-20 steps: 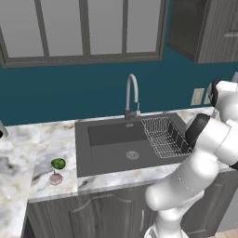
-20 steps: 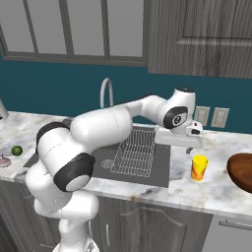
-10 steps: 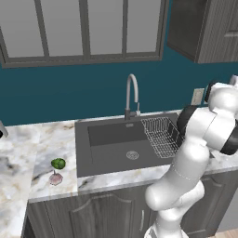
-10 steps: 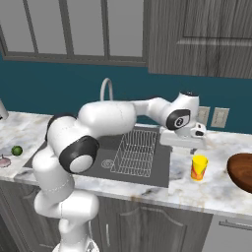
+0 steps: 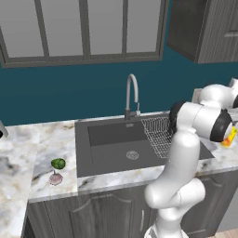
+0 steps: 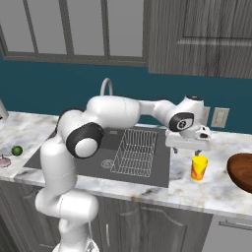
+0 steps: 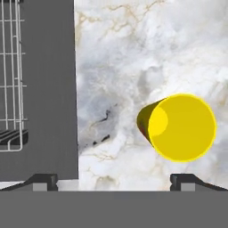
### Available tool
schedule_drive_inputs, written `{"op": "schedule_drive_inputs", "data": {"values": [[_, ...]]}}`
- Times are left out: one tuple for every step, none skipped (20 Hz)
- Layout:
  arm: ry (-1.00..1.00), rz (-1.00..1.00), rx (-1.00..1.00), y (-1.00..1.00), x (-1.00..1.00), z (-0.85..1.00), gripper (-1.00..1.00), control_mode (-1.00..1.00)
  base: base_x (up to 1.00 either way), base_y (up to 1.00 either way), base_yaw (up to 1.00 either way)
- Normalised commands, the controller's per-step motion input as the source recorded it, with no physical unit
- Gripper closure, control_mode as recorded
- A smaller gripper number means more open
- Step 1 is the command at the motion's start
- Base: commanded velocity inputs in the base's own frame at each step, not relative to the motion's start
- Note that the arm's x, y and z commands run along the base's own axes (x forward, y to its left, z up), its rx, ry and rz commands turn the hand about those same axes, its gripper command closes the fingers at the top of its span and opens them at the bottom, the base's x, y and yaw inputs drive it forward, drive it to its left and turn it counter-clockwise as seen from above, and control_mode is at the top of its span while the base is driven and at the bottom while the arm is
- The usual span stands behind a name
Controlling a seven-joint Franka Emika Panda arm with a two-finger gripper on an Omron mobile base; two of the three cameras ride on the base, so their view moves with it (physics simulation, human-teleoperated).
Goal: Remove the avocado and garlic from the sink. Then move the bowl and cup from the counter to the sink for washing.
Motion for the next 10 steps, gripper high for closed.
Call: {"op": "schedule_drive_inputs", "data": {"values": [[0.00, 0.00, 0.00, -0.17, 0.18, -0.18, -1.00, -1.00, 0.00, 0.00, 0.00], [0.00, 0.00, 0.00, -0.17, 0.20, -0.17, -1.00, -1.00, 0.00, 0.00, 0.00], [0.00, 0.00, 0.00, -0.17, 0.19, -0.17, -1.00, -1.00, 0.00, 0.00, 0.00], [0.00, 0.00, 0.00, -0.16, 0.20, -0.17, -1.00, -1.00, 0.00, 0.00, 0.00], [0.00, 0.00, 0.00, -0.17, 0.18, -0.16, -1.00, -1.00, 0.00, 0.00, 0.00], [0.00, 0.00, 0.00, -0.15, 0.15, -0.17, -1.00, -1.00, 0.00, 0.00, 0.00], [0.00, 0.00, 0.00, -0.13, 0.15, -0.18, -1.00, -1.00, 0.00, 0.00, 0.00], [0.00, 0.00, 0.00, -0.10, 0.14, -0.18, -1.00, -1.00, 0.00, 0.00, 0.00], [0.00, 0.00, 0.00, -0.07, 0.12, -0.18, -1.00, -1.00, 0.00, 0.00, 0.00], [0.00, 0.00, 0.00, -0.06, 0.12, -0.17, -1.00, -1.00, 0.00, 0.00, 0.00]]}}
